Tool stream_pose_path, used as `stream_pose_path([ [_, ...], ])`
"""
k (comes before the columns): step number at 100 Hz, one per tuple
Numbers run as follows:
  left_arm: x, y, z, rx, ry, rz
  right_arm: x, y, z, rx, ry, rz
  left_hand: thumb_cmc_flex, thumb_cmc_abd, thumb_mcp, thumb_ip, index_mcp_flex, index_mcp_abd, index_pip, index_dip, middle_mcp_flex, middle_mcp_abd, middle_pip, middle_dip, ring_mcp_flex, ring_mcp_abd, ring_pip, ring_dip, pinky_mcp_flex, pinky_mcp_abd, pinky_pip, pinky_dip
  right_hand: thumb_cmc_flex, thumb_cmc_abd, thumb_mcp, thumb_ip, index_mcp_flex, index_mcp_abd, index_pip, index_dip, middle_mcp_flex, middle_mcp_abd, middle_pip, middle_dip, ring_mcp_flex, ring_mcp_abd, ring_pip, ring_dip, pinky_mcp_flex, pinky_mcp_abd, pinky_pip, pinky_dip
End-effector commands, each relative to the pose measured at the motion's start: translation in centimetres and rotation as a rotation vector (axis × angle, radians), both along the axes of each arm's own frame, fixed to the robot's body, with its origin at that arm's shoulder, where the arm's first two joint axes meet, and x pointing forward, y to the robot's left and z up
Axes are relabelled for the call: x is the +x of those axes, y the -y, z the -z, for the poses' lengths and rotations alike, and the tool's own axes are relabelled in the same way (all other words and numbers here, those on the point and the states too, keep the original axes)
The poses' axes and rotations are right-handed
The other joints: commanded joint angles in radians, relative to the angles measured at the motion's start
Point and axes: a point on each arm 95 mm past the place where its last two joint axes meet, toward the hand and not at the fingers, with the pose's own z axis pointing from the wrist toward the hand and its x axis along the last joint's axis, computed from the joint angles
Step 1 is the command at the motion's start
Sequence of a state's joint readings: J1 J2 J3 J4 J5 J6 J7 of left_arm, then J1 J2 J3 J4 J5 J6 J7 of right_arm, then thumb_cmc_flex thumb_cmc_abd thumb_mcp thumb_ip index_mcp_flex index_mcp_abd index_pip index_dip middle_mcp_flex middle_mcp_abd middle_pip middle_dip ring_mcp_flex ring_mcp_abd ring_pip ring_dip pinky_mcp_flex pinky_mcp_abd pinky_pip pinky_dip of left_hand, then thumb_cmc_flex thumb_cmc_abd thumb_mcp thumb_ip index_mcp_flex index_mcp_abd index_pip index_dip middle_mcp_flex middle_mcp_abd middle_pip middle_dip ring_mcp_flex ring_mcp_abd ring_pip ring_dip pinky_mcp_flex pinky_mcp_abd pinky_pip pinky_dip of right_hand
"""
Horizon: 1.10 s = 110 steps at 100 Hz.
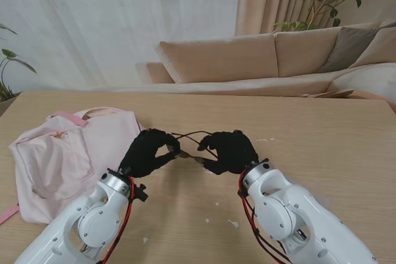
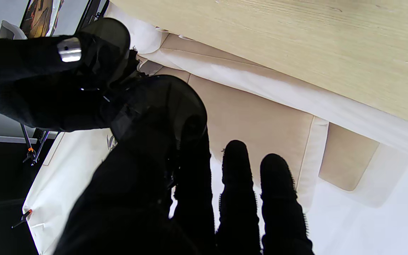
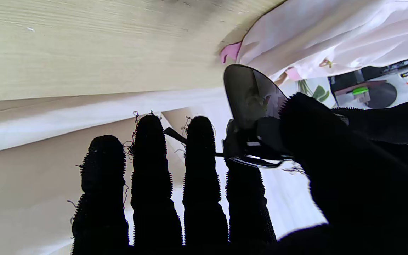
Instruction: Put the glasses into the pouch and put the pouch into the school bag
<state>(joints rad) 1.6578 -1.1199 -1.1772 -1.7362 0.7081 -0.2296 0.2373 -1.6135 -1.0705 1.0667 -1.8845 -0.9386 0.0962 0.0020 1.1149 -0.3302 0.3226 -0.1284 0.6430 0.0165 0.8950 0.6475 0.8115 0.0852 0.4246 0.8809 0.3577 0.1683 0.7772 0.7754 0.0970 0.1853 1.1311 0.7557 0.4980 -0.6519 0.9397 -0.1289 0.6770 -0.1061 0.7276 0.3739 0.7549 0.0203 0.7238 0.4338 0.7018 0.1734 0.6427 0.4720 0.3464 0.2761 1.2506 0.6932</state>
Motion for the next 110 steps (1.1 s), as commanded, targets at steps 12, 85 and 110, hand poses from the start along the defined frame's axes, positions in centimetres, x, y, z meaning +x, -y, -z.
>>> stream_pose_path([
  [12, -0.15, 0.56, -0.28, 0.008, -0.007, 0.013, -0.28, -0.53, 0.43, 0.028, -0.029, -0.007, 0.063, 0.015, 0.052, 0.02, 0.073, -0.014, 0.024, 0.015, 0.017, -0.001, -0.008, 0.008, 0.007, 0.001, 0.008, 0.018, -0.005, 0.006, 0.031, -0.003, 0.145, 0.102, -0.022, -0.021, 0.168, -0.125, 0.231, -0.195, 0.135, -0.014, -0.042, -0.031, 0.089, -0.018, 0.038, 0.018, 0.032, 0.015, 0.041, 0.005],
  [85, -0.46, 0.04, -0.64, 0.06, -0.039, 0.01, -0.02, 0.13, -0.3, 0.067, -0.12, 0.005, -0.164, -0.067, 0.178, 0.002, -0.137, 0.067, -0.052, -0.178, -0.283, 0.04, 0.19, -0.293, -0.103, 0.017, -0.092, 0.003, -0.079, 0.022, -0.06, 0.013, 0.256, 0.24, -0.11, -0.056, 0.146, 0.054, 0.282, 0.092, 0.221, 0.09, 0.177, 0.126, 0.188, -0.005, 0.267, 0.118, 0.115, 0.047, 0.147, 0.013],
  [110, -0.62, -0.22, -0.96, 0.057, -0.05, 0.014, -0.01, 0.36, -0.45, 0.056, -0.147, 0.007, -0.336, -0.042, 0.359, 0.025, -0.262, 0.075, -0.116, -0.136, -0.376, 0.042, 0.165, -0.309, -0.152, 0.013, -0.136, -0.004, -0.107, 0.015, -0.097, 0.024, 0.273, 0.268, -0.121, -0.059, 0.12, 0.055, 0.281, 0.161, 0.193, 0.091, 0.194, 0.163, 0.171, -0.012, 0.28, 0.13, 0.106, 0.038, 0.153, 0.019],
])
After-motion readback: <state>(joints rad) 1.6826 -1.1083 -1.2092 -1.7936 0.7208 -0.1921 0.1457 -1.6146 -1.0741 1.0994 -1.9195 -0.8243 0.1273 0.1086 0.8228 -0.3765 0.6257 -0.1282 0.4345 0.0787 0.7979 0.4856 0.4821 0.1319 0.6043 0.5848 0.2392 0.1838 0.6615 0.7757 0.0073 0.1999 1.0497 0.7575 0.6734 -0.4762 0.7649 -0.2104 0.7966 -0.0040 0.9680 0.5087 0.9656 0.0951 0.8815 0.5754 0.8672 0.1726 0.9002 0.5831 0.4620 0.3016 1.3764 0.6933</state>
